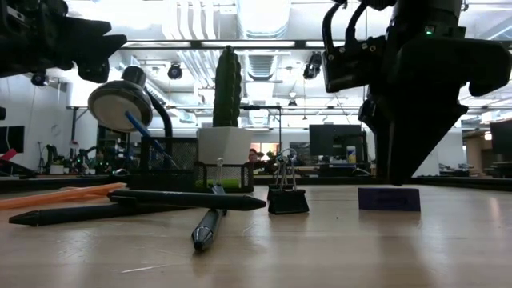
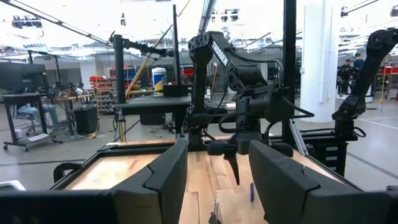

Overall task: Pick and place office supplies into organizer
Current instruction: Put the blue eraser into the black desk organizer

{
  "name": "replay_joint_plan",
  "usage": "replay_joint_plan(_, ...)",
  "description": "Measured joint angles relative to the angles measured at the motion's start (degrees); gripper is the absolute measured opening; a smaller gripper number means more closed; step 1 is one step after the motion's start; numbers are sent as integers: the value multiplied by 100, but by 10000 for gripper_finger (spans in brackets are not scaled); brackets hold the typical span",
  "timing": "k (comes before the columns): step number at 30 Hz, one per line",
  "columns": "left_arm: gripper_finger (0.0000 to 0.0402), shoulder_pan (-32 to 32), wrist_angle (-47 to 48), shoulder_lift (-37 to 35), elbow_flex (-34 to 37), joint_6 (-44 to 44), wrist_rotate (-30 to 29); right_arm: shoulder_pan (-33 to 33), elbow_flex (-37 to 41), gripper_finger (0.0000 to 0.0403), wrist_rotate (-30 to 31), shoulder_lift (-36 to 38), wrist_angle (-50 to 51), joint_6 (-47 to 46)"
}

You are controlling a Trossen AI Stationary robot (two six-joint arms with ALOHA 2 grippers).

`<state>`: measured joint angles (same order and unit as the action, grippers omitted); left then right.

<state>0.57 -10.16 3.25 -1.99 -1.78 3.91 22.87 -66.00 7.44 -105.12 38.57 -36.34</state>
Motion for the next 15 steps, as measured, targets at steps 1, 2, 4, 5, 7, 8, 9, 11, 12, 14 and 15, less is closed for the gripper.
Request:
replay_joint_plan(1, 157, 1, -1, 0, 1, 0, -1, 0, 38, 198, -4, 0, -84, -9)
replay_joint_plan(2, 157, -1, -1, 0, 1, 1, 0, 0, 85, 199, -2, 2, -182, -11)
replay_joint_plan(4, 157, -1, -1, 0, 1, 4, -1, 0, 191, 198, -10, 2, -362, -7)
replay_joint_plan(5, 157, 1, -1, 0, 1, 4, -1, 0, 234, 198, -14, 0, -418, -11)
replay_joint_plan(7, 157, 0, -1, 0, 1, 4, -1, 0, 282, 199, -20, 0, -472, -13)
replay_joint_plan(8, 157, 1, -1, 0, 1, 4, 0, 0, 297, 198, -20, 0, -479, -17)
replay_joint_plan(9, 157, 1, -1, 0, -1, 4, -1, 0, 318, 198, -28, 0, -483, -35)
replay_joint_plan(11, 157, 1, -1, 0, -1, 4, -1, 0, 361, 199, -42, 0, -485, -52)
replay_joint_plan(12, 157, 0, -1, 0, 0, 4, -1, 0, 383, 198, -42, 1, -494, -85)
replay_joint_plan(14, 157, -1, -1, 0, 1, 4, -1, 0, 419, 198, -42, 1, -520, -171)
replay_joint_plan(15, 157, 0, -2, 0, 1, 2, -1, 0, 422, 198, -41, 1, -521, -240)
